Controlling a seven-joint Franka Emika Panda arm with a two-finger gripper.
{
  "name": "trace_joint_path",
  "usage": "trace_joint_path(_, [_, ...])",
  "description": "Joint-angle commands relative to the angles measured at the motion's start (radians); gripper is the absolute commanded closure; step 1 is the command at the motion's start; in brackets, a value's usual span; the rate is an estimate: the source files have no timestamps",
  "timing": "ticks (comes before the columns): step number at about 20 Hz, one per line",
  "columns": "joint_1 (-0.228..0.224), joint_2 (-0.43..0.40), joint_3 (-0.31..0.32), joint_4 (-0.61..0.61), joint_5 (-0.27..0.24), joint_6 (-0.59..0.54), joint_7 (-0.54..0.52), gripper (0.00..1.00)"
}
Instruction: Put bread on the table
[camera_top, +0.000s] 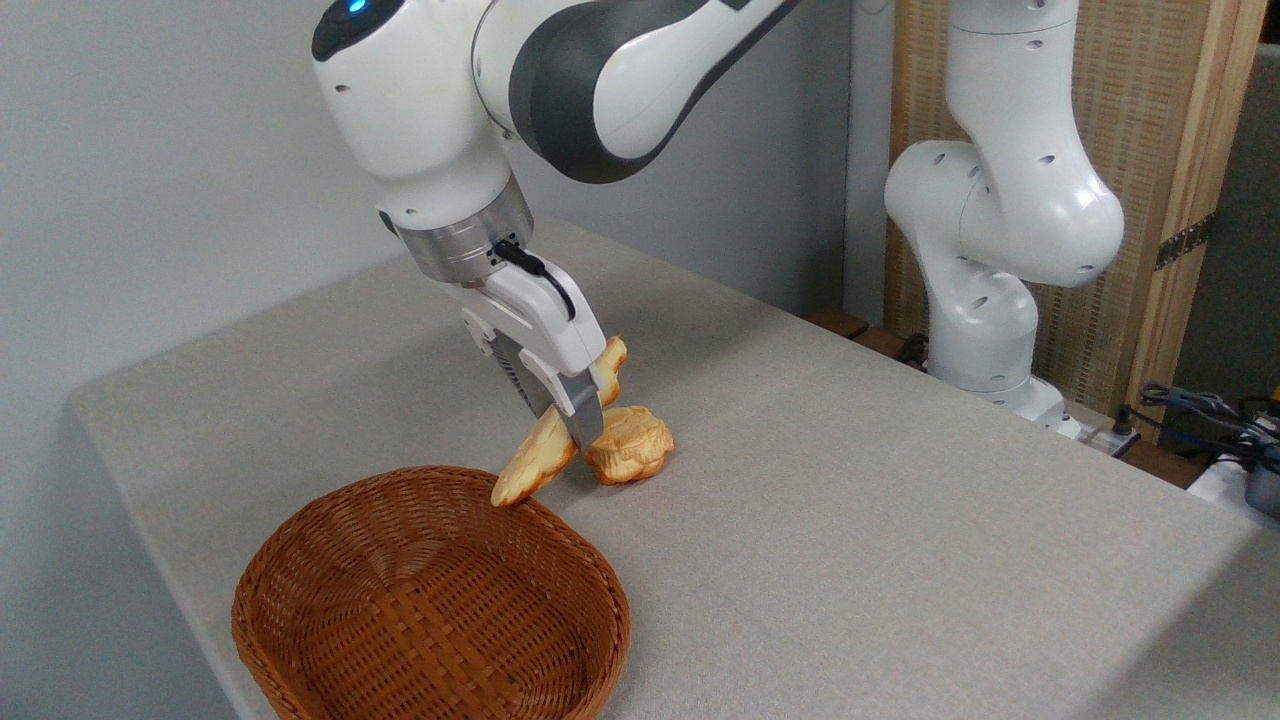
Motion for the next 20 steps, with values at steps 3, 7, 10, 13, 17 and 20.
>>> trace_joint_path(3, [-0.006,-0.004,-0.015,0.0,-0.006,-0.015,0.022,0.0])
trace_joint_path(7, [-0.006,-0.016,-0.033,0.005,-0.006,-0.015,0.02,0.0])
trace_joint_path(10, [-0.004,-0.042,-0.032,0.009,-0.006,-0.015,0.019,0.0])
trace_joint_path(13, [-0.004,-0.059,-0.033,0.012,-0.007,-0.015,0.011,0.0])
trace_joint_path(17, [-0.004,-0.074,-0.068,0.012,-0.013,-0.051,0.007,0.0])
trace_joint_path(20, [-0.003,-0.073,-0.064,0.012,-0.009,-0.049,0.017,0.0])
